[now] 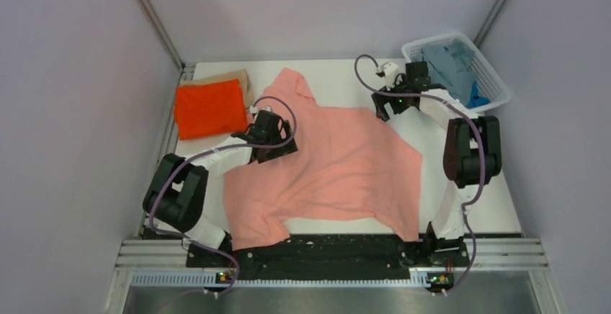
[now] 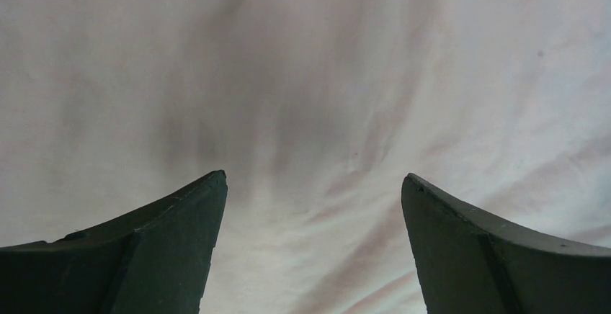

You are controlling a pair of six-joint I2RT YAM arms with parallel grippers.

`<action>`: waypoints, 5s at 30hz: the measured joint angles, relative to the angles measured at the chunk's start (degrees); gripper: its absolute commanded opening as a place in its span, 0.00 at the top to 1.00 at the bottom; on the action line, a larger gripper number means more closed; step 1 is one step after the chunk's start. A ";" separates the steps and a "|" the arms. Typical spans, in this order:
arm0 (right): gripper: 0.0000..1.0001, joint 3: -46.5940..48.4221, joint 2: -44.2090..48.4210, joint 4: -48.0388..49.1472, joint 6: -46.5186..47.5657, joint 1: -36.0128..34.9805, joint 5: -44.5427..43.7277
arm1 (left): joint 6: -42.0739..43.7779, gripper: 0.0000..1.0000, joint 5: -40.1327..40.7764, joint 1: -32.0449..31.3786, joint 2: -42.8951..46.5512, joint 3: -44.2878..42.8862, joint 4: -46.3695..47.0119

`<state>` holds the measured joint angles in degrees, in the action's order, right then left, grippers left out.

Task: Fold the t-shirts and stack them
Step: Flatten out the tshirt

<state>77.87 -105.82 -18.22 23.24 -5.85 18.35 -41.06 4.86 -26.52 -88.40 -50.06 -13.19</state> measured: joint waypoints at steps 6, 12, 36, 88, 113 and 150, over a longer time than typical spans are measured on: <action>0.14 8.44 -13.20 -11.10 8.90 0.00 -2.19 | 1.05 0.08 -2.29 2.25 -4.33 -1.16 0.20; 0.29 14.43 -16.52 -14.64 10.47 0.09 -2.73 | 1.42 0.10 -3.74 3.87 -5.66 -2.01 0.94; 0.99 0.33 5.11 -19.74 -0.63 -28.06 -25.97 | 2.03 0.13 -6.14 4.74 -5.62 -1.88 1.66; 0.12 -52.11 41.07 9.11 -56.83 -29.16 -21.55 | 1.99 0.13 -6.43 4.74 -2.82 1.55 3.26; 0.24 -53.18 42.12 16.35 -54.31 -27.61 -18.80 | 2.01 0.13 -6.32 4.74 -2.45 1.75 2.67; 0.96 -44.98 40.19 16.13 -49.59 -26.84 -35.04 | 2.01 0.13 -4.37 4.74 -2.36 1.75 2.23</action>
<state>32.88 -65.63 -2.09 -26.35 -32.69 -16.69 -39.05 0.49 -21.78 -90.76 -48.31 -10.96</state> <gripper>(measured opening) 0.057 0.869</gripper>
